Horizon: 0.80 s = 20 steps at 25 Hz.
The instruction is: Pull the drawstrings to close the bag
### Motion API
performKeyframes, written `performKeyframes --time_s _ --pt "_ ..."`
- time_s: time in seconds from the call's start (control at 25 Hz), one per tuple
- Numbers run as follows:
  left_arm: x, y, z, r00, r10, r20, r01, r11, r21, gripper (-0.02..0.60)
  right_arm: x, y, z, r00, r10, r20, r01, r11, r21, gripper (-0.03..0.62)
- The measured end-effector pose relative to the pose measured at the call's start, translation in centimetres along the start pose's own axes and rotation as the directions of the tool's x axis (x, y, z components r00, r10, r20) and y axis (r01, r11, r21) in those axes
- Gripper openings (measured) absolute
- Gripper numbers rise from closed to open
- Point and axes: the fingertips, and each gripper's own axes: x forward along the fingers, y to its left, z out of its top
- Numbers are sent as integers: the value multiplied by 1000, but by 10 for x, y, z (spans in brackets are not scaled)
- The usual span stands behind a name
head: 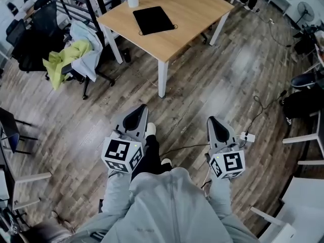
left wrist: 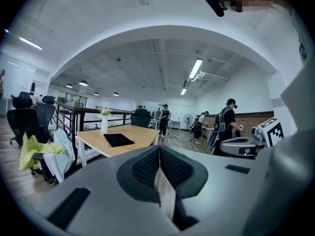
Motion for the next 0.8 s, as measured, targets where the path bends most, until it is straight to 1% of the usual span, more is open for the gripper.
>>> performKeyframes --time_s 0.12,0.24,0.4,0.6,0.8 --pt "23 16 4 1000 -7 -2 7 1000 4 28 28 -8 1 1000 2 -1 -2 1000 7 23" --pt "49 45 16 1000 -4 5 4 1000 4 28 70 -15 11 1000 -1 1 1 1000 -1 23" --pt "91 92 42 1000 3 21 -3 1000 -11 28 135 -30 39 1000 -2 9 2 999 -35 23" --pt "138 150 77 999 1 41 -1 1000 6 28 209 -38 74 999 -1 41 4 998 -63 23" --pt "172 196 91 999 -11 33 10 1000 13 28 265 -41 88 998 -18 52 21 998 -58 23"
